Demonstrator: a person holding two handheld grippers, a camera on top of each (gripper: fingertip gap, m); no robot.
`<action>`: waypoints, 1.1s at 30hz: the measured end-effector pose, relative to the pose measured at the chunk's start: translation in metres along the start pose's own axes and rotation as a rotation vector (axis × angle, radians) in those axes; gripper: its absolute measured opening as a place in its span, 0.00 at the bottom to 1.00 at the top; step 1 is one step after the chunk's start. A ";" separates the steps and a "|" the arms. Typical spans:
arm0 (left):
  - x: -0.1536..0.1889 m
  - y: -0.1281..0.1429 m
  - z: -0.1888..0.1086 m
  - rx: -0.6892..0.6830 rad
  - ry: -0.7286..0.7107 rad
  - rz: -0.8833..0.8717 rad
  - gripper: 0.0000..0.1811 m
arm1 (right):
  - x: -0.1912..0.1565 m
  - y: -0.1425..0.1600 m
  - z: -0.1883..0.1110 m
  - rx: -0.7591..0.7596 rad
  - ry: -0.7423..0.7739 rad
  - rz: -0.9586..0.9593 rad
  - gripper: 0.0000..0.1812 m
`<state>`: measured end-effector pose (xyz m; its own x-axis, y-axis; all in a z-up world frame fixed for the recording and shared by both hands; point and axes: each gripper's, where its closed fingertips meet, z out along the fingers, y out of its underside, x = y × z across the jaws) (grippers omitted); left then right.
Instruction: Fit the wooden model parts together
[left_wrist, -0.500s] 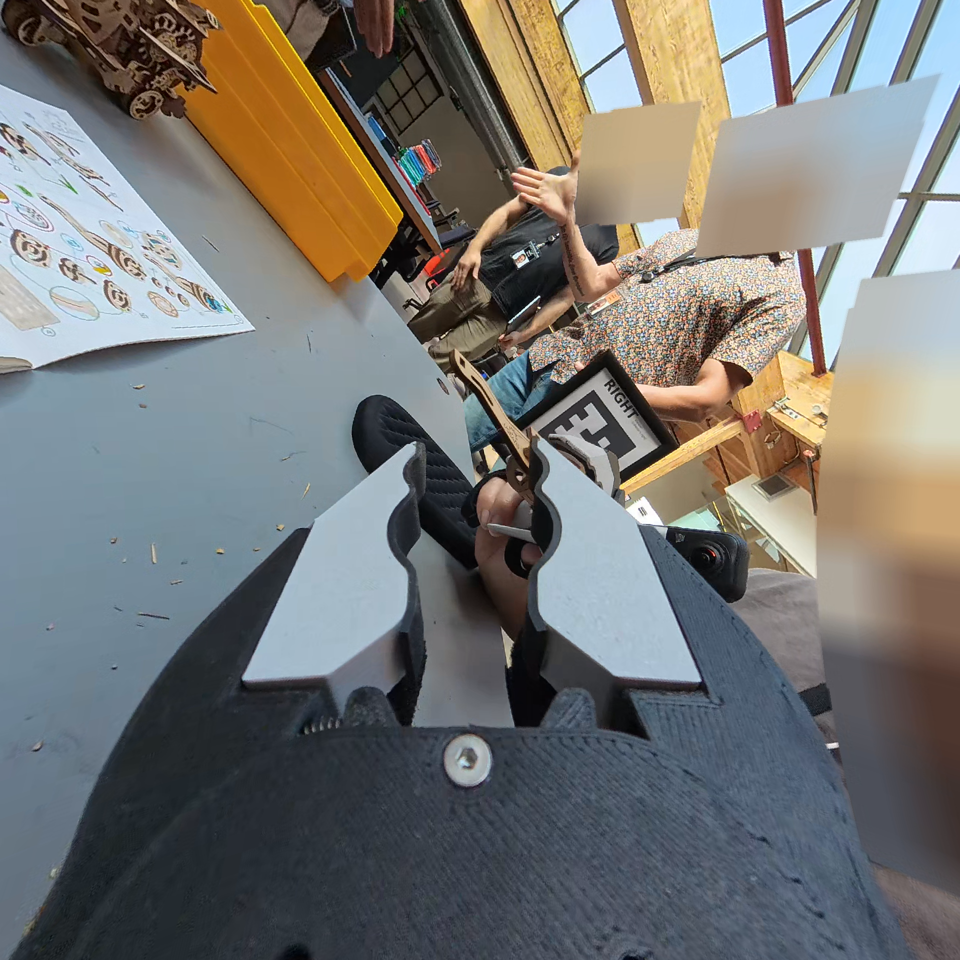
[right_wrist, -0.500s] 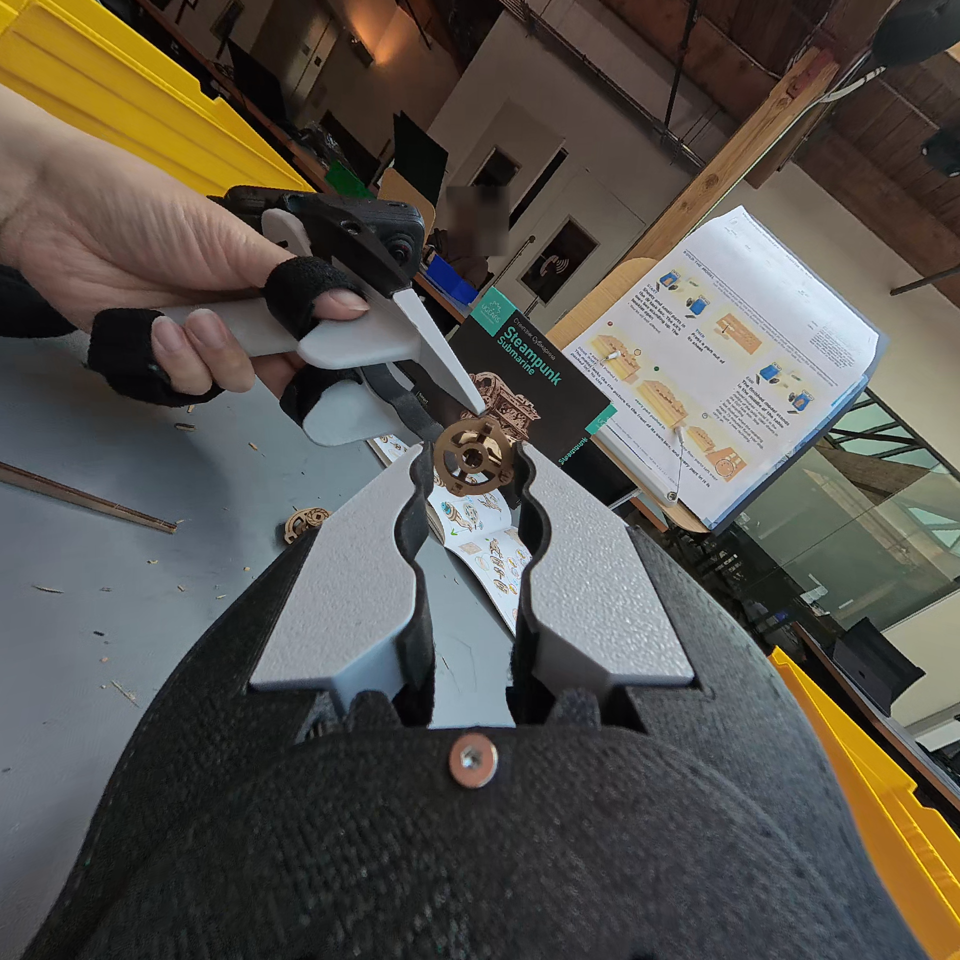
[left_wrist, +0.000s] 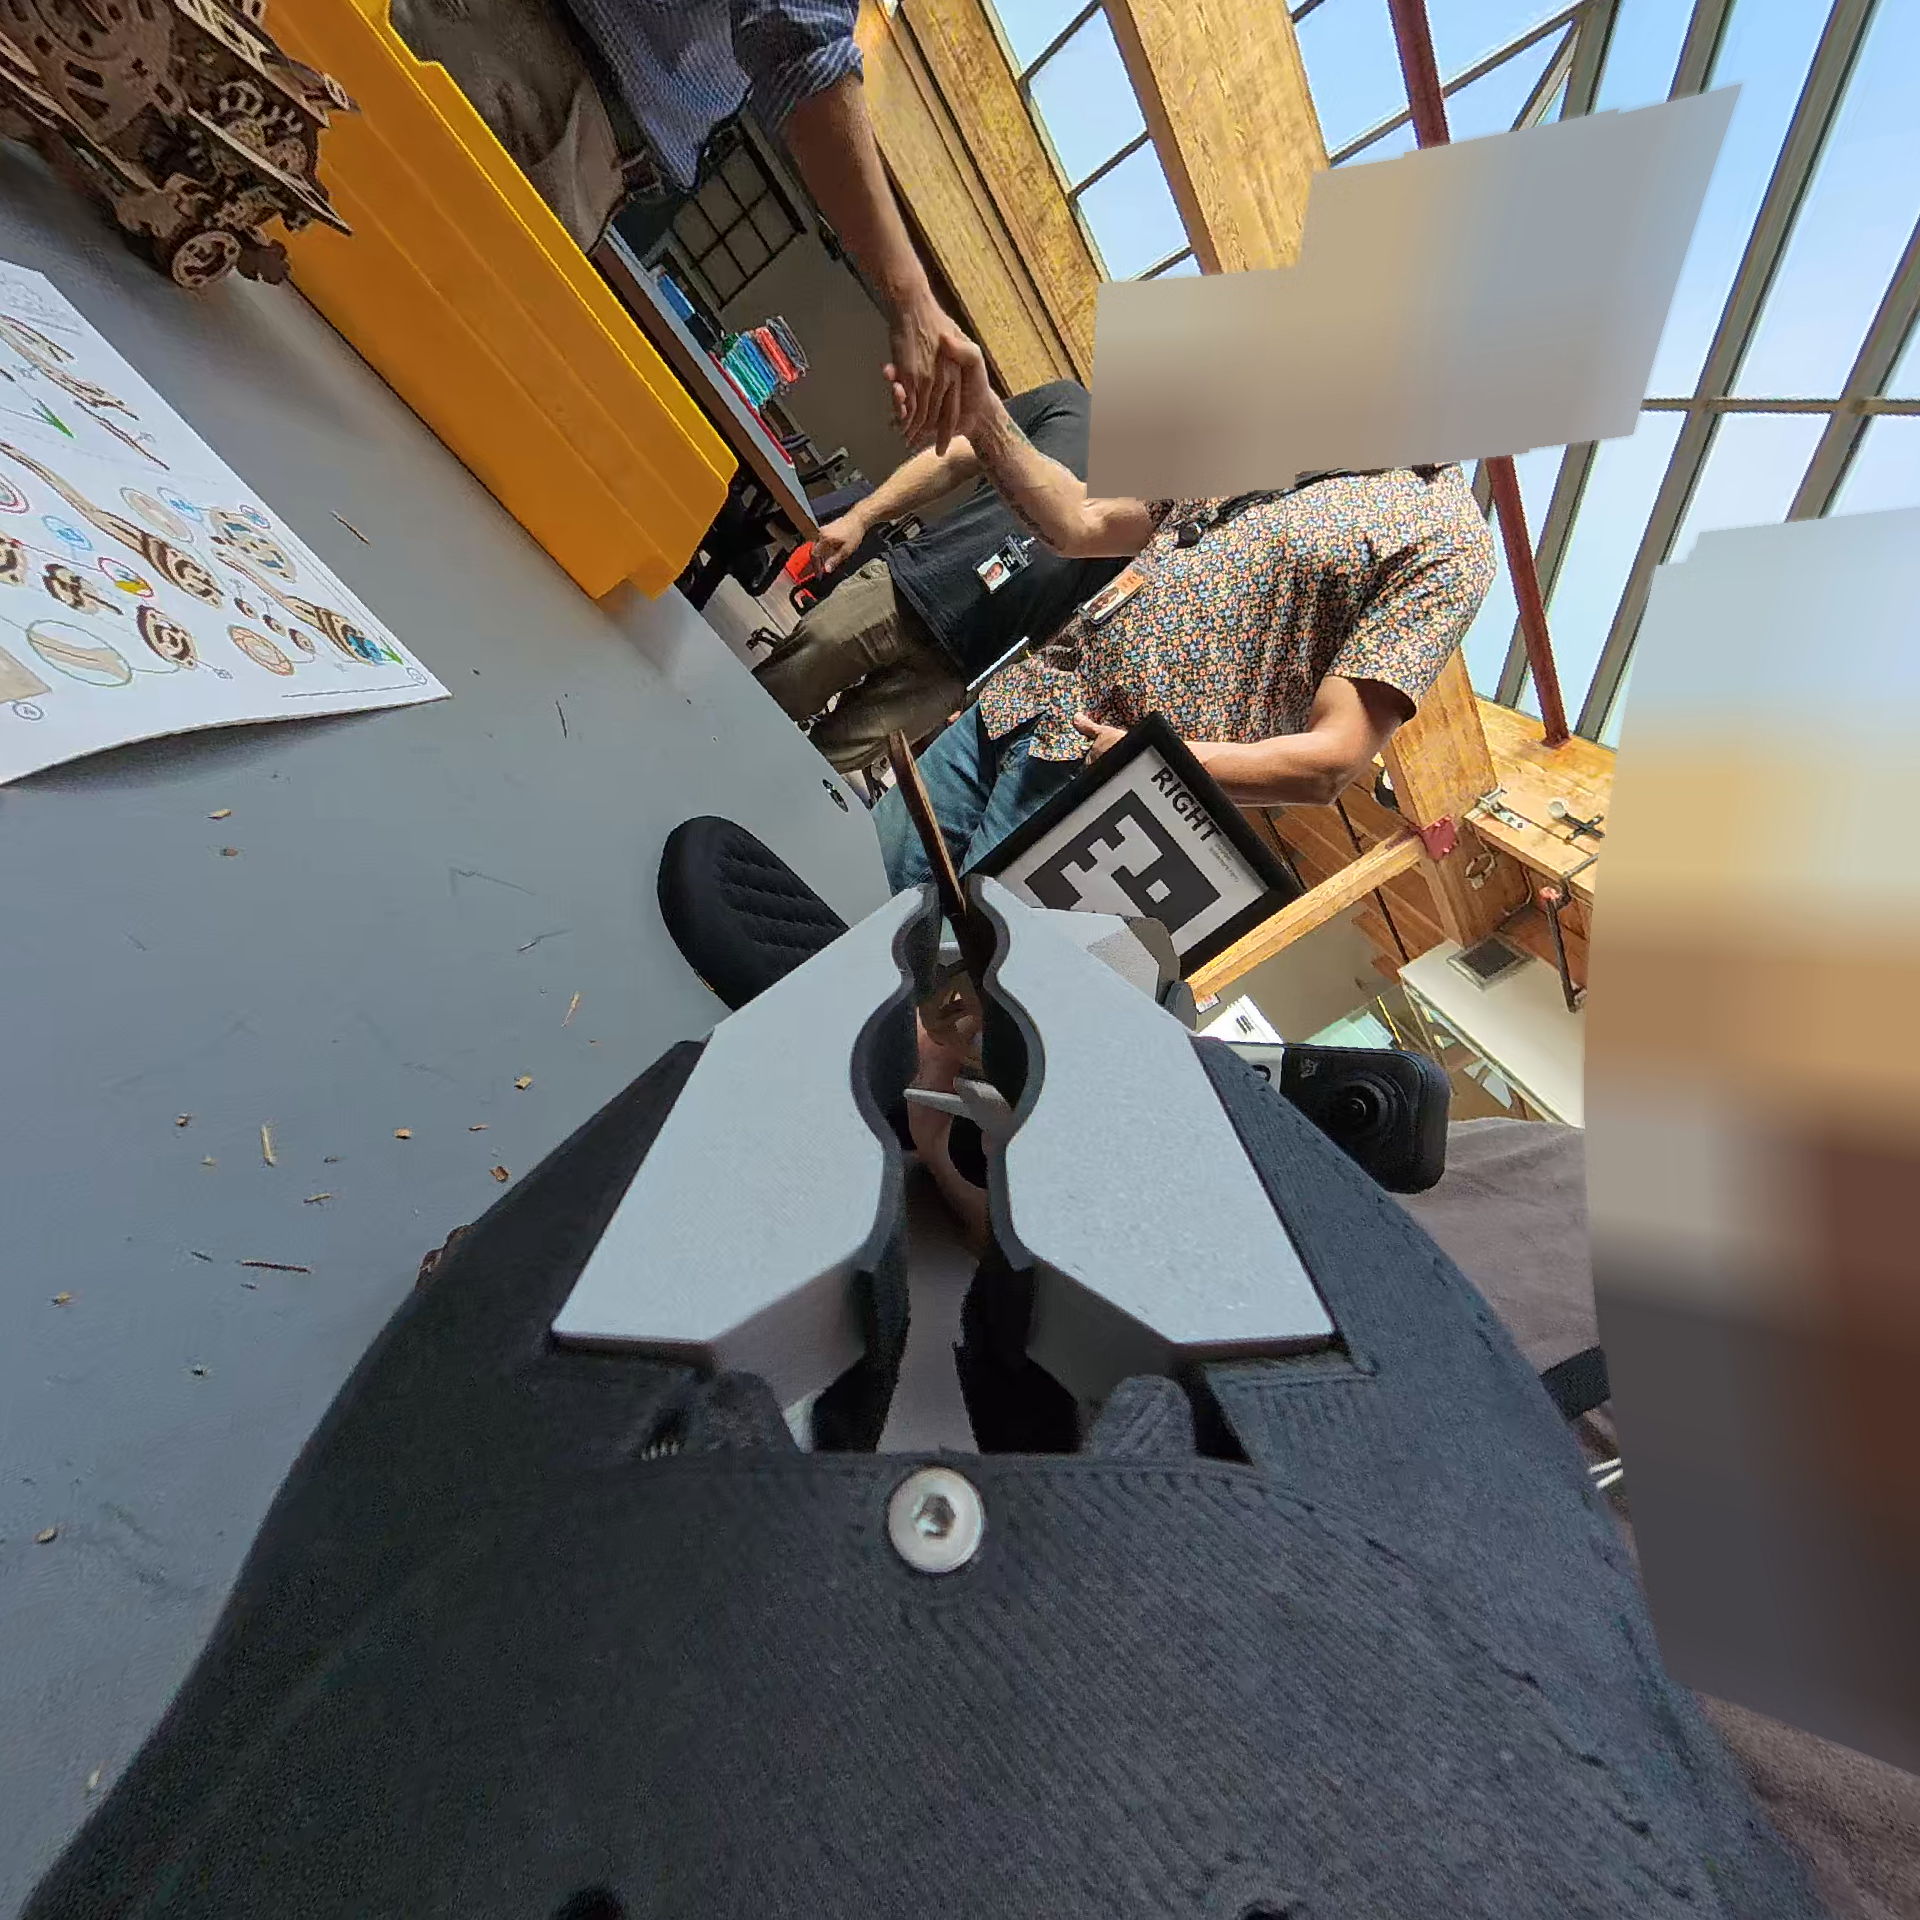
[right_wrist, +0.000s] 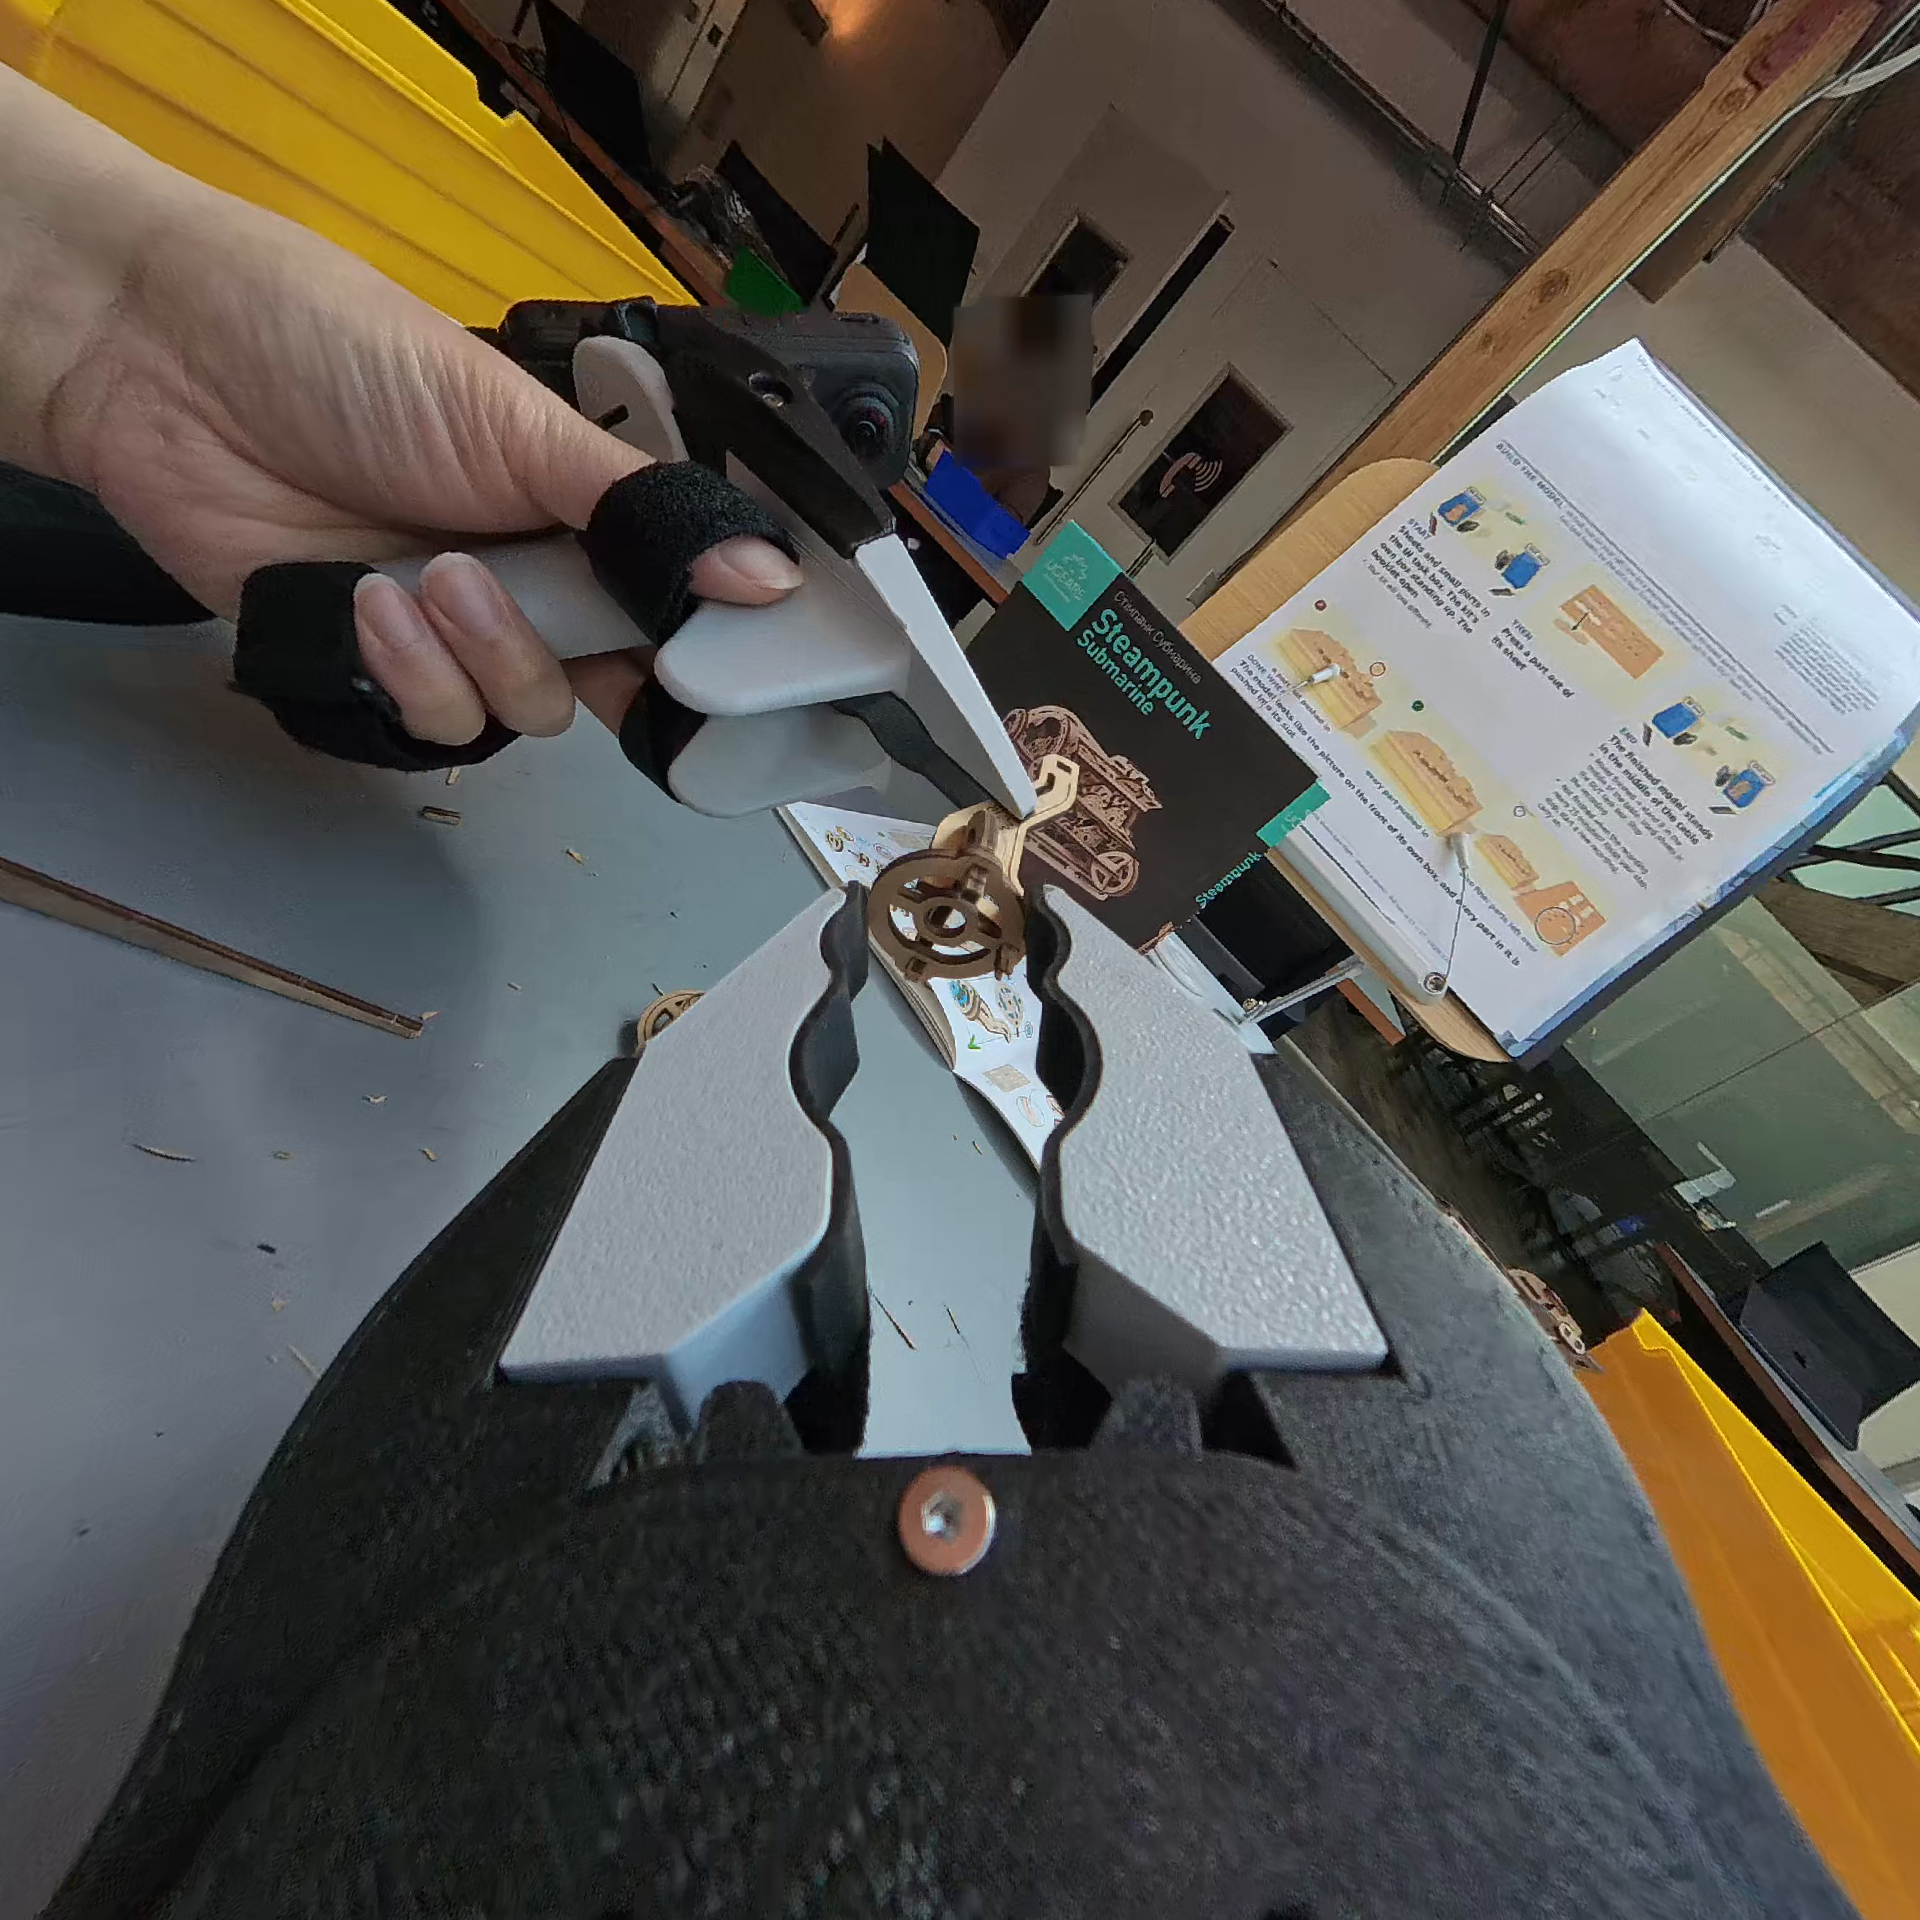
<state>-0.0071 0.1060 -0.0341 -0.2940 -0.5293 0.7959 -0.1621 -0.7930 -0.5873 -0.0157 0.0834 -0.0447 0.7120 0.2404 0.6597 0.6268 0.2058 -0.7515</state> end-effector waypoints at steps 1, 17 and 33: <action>-0.001 0.002 -0.002 0.000 -0.008 0.004 0.01 | -0.002 0.001 0.001 -0.008 -0.009 0.002 0.16; -0.020 0.006 -0.010 -0.002 -0.114 0.025 0.03 | -0.015 0.018 0.012 -0.115 -0.054 0.056 0.16; -0.040 0.008 -0.023 0.001 -0.201 -0.058 0.04 | -0.022 0.028 0.028 -0.209 -0.053 0.068 0.16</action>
<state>-0.0182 0.1276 -0.0737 -0.0904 -0.5320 0.8419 -0.1727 -0.8242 -0.5393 -0.0228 0.1106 -0.0803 0.7407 0.2980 0.6022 0.6338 -0.0125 -0.7734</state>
